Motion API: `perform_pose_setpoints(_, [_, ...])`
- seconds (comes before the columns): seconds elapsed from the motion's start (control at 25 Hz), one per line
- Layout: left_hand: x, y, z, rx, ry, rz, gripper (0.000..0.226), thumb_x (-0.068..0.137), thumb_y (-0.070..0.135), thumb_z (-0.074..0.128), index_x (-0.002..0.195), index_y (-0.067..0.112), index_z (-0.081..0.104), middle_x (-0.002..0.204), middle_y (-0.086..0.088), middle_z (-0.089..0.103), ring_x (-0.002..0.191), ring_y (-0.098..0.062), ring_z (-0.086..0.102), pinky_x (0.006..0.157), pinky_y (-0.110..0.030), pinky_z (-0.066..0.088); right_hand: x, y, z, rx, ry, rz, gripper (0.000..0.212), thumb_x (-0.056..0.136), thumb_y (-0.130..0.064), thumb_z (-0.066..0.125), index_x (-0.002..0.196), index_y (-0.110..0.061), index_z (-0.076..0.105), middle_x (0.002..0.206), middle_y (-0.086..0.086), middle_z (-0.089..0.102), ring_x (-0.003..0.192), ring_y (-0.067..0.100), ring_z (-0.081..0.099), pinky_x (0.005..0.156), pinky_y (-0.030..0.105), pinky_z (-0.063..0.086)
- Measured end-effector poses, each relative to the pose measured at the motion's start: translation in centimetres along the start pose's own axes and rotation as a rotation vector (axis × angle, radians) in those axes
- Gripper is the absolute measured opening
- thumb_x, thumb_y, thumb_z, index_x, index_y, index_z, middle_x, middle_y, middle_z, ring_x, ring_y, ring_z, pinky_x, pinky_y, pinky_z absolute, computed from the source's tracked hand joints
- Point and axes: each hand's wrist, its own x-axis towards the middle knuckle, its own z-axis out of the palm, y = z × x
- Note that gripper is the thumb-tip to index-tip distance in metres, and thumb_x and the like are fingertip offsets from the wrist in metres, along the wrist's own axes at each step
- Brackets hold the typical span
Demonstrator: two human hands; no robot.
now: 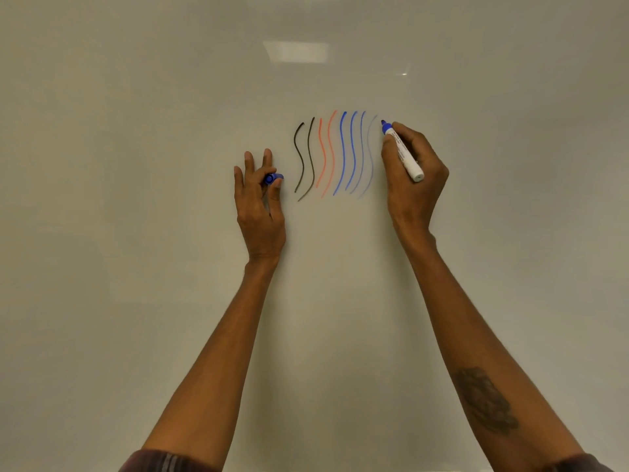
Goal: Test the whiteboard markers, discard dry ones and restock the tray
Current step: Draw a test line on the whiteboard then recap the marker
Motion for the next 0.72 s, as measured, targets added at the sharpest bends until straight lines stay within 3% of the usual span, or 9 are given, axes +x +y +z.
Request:
perform_pose_setpoints(0.2, [0.0,0.5,-0.2,0.005,0.023,0.042,0.028,0.104,0.021,0.048,0.119,0.0,0.059,0.144,-0.009,0.054,0.143,-0.031,0.038,0.123,-0.038,0.022,-4.0,1.5,-1.6,-0.109,-0.02,0.026,0.019,0.092,-0.022,0.065,0.107,-0.014,0.072,0.089,-0.003,0.071,0.073,0.012,0.064,0.064,0.033,0.052])
perform_pose_setpoints(0.32, [-0.1,0.3,-0.1,-0.002,0.001,0.008,0.035,0.105,0.027,0.046,0.123,-0.001,0.058,0.146,-0.011,0.052,0.145,-0.03,0.036,0.123,-0.035,0.021,-7.9,2.2,-2.7,-0.127,-0.031,0.109,0.017,0.09,-0.022,0.065,0.104,-0.015,0.073,0.084,-0.002,0.07,0.07,0.015,0.063,0.062,0.04,0.052])
perform_pose_setpoints(0.56, [-0.2,0.5,-0.3,0.007,0.017,0.013,0.037,0.104,0.026,0.047,0.128,0.0,0.058,0.15,-0.005,0.046,0.147,-0.022,0.032,0.123,-0.037,0.023,-2.3,-0.1,-1.6,-0.021,0.076,0.066,0.015,0.093,-0.019,0.065,0.103,-0.011,0.073,0.085,-0.002,0.071,0.073,0.005,0.061,0.067,0.033,0.05])
perform_pose_setpoints(0.64, [-0.2,0.6,-0.3,0.008,0.036,0.049,0.034,0.104,0.022,0.048,0.126,-0.001,0.059,0.147,0.003,0.045,0.145,-0.016,0.033,0.122,-0.042,0.025,-0.1,-0.5,-0.9,-0.037,0.053,0.016,0.017,0.094,-0.019,0.063,0.105,-0.01,0.072,0.089,-0.003,0.071,0.077,0.008,0.064,0.069,0.032,0.053])
perform_pose_setpoints(0.72, [-0.2,0.4,-0.2,0.013,0.03,0.039,0.034,0.104,0.023,0.048,0.126,0.0,0.059,0.148,-0.001,0.046,0.145,-0.021,0.034,0.122,-0.039,0.025,0.1,0.0,-0.8,-0.072,0.015,-0.008,0.018,0.095,-0.021,0.062,0.107,-0.012,0.072,0.09,-0.004,0.072,0.077,0.007,0.065,0.069,0.032,0.054])
